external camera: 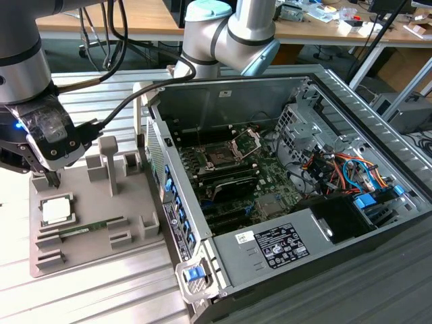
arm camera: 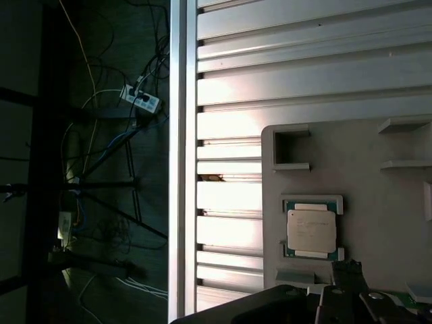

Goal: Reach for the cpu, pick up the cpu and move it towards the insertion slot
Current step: 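Reach for the cpu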

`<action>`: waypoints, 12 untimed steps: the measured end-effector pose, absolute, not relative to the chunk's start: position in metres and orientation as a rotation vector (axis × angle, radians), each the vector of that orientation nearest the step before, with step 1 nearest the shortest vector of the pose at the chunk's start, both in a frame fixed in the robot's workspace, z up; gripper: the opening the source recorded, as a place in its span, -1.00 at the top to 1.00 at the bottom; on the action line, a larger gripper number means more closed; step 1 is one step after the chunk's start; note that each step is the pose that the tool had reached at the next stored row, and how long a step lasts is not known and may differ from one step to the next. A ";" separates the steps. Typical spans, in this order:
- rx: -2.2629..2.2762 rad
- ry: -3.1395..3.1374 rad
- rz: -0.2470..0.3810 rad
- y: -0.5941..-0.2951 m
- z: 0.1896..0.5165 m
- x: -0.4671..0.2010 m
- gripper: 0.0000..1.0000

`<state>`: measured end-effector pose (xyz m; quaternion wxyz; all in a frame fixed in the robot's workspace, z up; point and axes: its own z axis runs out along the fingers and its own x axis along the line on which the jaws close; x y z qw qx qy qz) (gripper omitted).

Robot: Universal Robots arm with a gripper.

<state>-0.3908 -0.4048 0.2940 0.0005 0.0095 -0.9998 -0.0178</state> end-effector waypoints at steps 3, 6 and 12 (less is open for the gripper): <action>0.030 -3.140 -0.056 -0.405 0.294 -0.391 0.80; 0.030 -3.140 -0.056 -0.405 0.293 -0.391 0.80; 0.030 -3.140 -0.055 -0.405 0.292 -0.391 0.80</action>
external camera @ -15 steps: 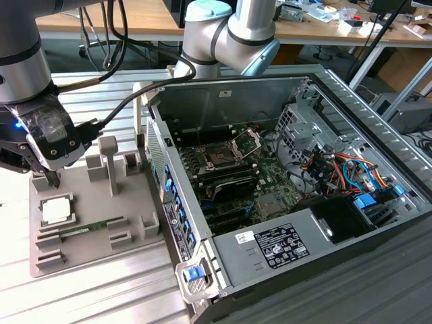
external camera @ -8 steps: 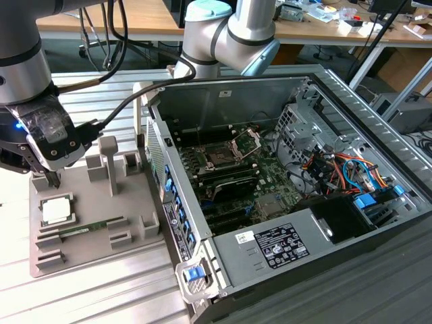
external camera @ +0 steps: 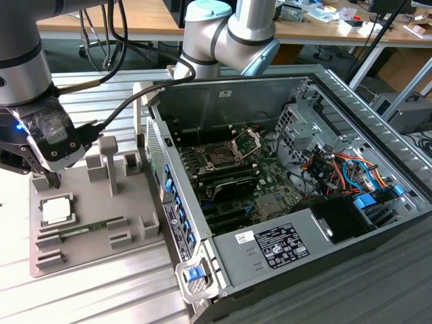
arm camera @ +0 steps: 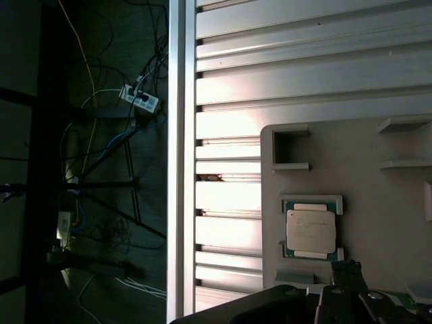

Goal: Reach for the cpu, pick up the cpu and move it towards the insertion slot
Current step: 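Reach for the cpu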

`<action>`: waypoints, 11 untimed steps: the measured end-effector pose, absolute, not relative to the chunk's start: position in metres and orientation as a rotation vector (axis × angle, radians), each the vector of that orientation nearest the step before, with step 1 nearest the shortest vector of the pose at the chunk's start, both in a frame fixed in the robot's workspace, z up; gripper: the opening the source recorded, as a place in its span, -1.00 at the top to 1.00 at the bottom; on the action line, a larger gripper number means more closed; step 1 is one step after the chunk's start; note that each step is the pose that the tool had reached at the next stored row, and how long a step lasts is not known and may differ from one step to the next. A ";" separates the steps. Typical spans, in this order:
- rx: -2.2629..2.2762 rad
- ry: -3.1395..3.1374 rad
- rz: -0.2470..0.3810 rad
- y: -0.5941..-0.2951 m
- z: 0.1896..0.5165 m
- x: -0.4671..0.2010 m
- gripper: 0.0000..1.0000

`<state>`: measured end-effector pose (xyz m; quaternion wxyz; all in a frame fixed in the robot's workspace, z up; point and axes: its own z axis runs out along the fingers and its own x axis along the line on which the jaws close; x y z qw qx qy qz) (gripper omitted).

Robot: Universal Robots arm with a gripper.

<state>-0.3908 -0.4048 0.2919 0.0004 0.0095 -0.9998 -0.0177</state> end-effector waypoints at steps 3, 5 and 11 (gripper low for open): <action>0.030 -3.140 -0.055 -0.405 0.291 -0.391 0.80; 0.030 -3.140 -0.055 -0.405 0.290 -0.391 0.80; 0.030 -3.140 -0.055 -0.405 0.288 -0.391 0.80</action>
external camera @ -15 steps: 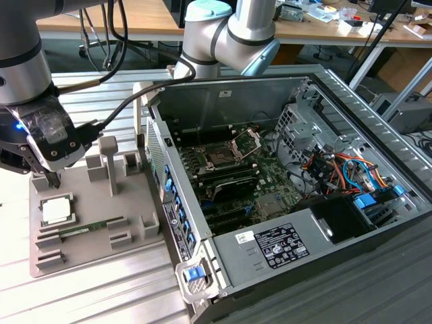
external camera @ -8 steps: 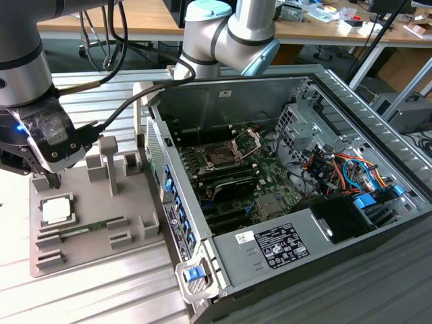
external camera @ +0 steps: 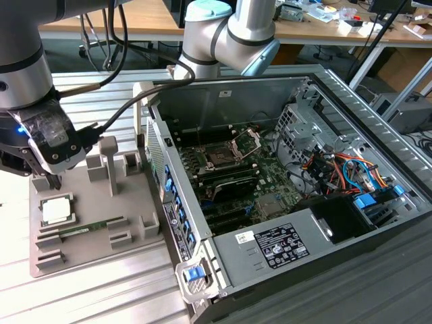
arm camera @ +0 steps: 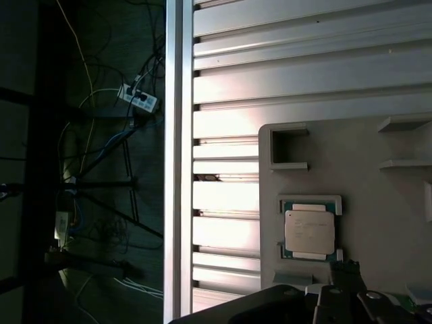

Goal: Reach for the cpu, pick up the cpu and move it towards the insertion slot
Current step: 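Reach for the cpu, then pick up the cpu and move it towards the insertion slot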

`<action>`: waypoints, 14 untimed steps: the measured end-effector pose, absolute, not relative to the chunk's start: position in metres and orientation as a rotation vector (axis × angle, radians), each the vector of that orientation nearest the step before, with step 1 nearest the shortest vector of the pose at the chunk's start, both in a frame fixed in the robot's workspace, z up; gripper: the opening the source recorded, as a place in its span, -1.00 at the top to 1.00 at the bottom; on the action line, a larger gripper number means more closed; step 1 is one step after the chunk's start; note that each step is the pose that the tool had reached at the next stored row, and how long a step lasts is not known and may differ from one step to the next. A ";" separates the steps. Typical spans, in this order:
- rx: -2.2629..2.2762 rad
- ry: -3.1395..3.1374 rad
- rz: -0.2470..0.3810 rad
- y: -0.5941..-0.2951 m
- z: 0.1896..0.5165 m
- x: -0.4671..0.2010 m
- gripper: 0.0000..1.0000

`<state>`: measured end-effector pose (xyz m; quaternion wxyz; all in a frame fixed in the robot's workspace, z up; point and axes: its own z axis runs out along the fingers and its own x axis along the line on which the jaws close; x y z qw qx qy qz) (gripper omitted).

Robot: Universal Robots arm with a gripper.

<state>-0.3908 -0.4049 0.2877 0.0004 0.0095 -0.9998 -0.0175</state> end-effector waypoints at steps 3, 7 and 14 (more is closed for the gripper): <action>0.030 -3.140 -0.055 -0.405 0.286 -0.391 0.80; 0.030 -3.140 -0.055 -0.405 0.285 -0.391 0.80; 0.030 -3.140 -0.054 -0.405 0.284 -0.391 0.80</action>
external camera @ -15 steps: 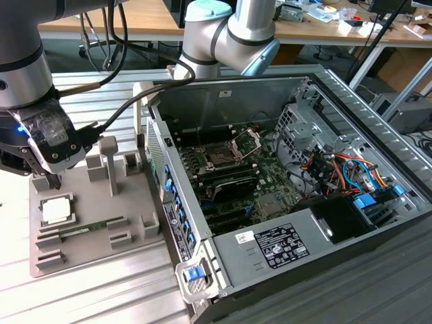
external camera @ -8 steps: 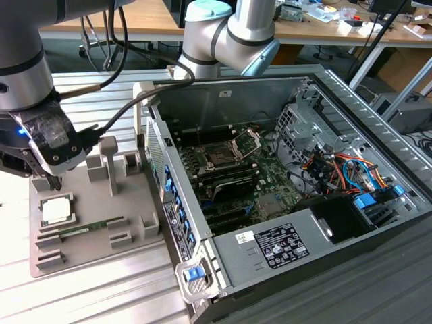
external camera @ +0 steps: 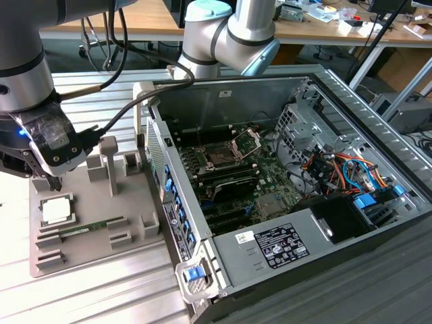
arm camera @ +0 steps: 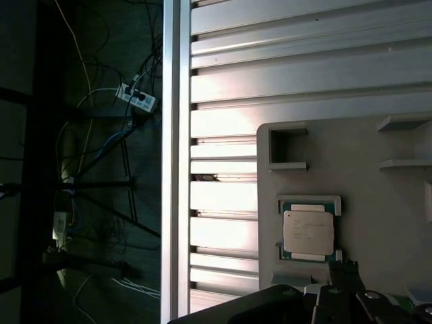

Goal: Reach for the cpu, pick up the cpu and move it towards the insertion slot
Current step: 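Pick up the cpu and move it towards the insertion slot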

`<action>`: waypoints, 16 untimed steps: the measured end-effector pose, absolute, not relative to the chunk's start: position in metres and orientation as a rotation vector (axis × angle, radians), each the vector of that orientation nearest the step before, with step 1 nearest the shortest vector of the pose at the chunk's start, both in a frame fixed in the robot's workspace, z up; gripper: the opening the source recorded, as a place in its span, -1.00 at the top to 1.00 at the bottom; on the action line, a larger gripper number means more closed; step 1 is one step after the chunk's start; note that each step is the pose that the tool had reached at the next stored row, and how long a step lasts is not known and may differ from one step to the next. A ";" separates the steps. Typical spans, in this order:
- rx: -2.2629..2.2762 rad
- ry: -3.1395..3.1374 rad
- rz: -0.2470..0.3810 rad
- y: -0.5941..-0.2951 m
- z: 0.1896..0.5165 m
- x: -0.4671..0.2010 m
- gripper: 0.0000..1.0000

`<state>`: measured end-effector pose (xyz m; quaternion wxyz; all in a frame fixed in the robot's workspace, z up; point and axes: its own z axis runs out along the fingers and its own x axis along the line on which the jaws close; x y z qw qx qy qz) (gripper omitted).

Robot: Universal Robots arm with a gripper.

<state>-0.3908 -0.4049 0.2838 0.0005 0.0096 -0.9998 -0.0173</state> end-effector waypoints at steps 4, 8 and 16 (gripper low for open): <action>0.030 -3.140 -0.054 -0.405 0.283 -0.391 0.80; 0.030 -3.140 -0.054 -0.405 0.282 -0.391 0.80; 0.030 -3.140 -0.054 -0.405 0.281 -0.391 0.80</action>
